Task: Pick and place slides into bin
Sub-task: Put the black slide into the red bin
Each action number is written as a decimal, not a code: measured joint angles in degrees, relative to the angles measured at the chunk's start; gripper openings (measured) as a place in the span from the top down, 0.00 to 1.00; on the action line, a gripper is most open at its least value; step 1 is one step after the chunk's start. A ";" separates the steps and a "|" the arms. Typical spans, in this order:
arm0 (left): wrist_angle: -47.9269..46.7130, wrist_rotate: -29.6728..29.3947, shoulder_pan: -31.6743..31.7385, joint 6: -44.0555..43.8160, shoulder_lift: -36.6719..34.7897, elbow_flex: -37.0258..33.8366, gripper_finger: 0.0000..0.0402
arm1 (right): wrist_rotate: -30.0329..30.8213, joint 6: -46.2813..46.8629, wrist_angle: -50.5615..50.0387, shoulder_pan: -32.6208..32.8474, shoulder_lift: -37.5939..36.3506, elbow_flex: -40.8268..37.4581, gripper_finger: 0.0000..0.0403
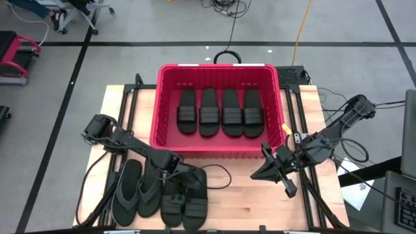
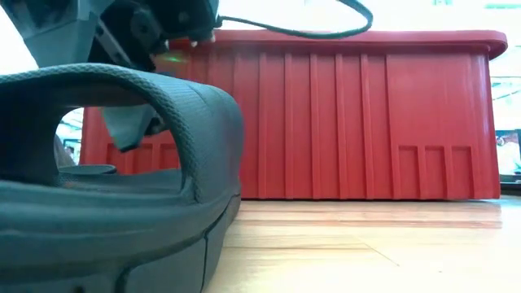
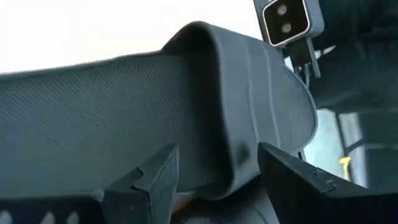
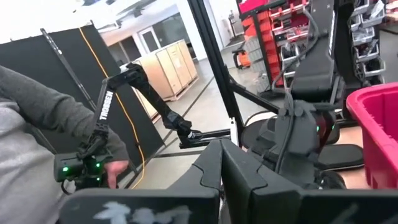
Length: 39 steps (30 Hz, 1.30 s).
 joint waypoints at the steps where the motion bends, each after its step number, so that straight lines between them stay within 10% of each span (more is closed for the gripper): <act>1: 1.78 0.36 -0.11 -1.38 0.01 -0.85 0.47 | 0.01 -0.08 0.00 0.00 0.00 0.00 1.00; 15: 17.02 -5.66 -2.15 -6.52 -0.01 -7.50 0.49 | 1.65 0.27 1.36 0.00 -0.02 0.00 1.00; 23: 17.71 -2.39 -2.57 -4.92 -0.23 -7.48 0.96 | 1.57 -0.14 1.29 0.00 -0.02 0.00 1.00; 39: 2.44 1.82 -3.70 -0.55 0.10 4.95 1.00 | 1.34 -0.36 0.83 0.00 -0.02 0.00 1.00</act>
